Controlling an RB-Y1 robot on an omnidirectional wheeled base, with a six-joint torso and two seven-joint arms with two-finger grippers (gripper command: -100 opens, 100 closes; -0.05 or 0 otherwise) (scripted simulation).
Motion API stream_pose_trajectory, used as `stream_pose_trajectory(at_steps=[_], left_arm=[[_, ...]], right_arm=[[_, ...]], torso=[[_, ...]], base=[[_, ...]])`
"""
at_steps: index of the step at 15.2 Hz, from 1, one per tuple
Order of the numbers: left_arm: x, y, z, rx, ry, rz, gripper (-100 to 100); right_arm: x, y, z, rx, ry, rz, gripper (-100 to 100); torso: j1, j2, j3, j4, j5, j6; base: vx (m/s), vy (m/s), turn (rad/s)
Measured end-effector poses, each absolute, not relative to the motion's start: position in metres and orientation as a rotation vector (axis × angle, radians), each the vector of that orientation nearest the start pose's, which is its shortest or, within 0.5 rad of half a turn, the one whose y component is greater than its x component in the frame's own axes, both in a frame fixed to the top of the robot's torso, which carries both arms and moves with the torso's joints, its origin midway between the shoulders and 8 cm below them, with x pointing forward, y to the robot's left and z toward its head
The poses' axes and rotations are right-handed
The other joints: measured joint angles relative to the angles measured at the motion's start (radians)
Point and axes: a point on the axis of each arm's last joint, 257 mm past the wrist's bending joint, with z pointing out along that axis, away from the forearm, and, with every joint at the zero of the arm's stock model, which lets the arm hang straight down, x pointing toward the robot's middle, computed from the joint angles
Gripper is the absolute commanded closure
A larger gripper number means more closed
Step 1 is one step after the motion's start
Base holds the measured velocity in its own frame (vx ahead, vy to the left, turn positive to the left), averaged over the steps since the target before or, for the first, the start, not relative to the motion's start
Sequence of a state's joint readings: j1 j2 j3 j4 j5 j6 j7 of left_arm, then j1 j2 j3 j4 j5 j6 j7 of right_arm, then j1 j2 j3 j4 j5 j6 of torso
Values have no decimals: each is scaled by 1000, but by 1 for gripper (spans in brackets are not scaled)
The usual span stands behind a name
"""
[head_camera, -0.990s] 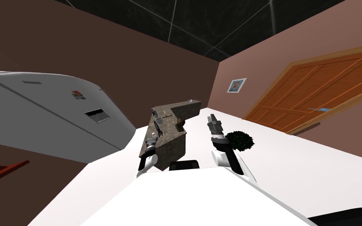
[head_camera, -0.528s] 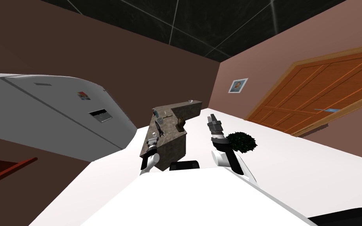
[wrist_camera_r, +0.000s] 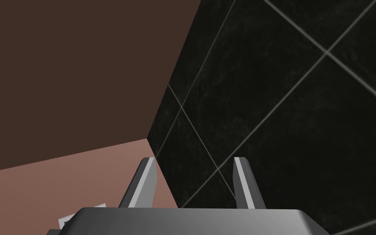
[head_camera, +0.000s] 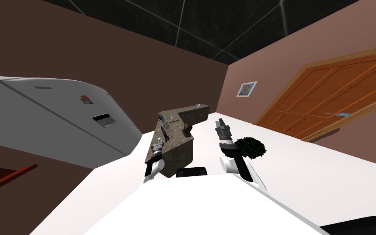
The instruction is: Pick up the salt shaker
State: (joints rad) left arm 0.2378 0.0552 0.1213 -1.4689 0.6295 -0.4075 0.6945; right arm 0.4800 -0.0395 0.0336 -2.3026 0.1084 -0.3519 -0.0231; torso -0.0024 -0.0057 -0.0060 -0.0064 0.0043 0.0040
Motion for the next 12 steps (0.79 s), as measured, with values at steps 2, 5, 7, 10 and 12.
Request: stream_pose_trajectory(at_steps=[2,5,7,10,12], left_arm=[[430,403,-289,-1845,-12,-1783,-100],[432,412,-287,-1832,24,-1781,-100],[435,413,-290,-1843,-6,-1797,-100],[433,404,-298,-1869,-92,-1822,-100],[432,398,-301,-1881,-137,-1831,-100]], right_arm=[[368,-255,10,663,773,1261,0],[368,-255,10,663,773,1261,0],[368,-255,10,663,773,1261,0],[368,-255,10,663,773,1261,0],[368,-255,10,663,773,1261,0]], torso=[[0,0,0,0,0,0],[1,0,0,0,0,0],[4,2,1,0,1,0],[3,2,1,0,1,0],[0,1,0,-1,2,1]], base=[[4,-13,-14],[-15,16,-67],[-44,56,-163],[-17,21,-63],[0,0,0]])
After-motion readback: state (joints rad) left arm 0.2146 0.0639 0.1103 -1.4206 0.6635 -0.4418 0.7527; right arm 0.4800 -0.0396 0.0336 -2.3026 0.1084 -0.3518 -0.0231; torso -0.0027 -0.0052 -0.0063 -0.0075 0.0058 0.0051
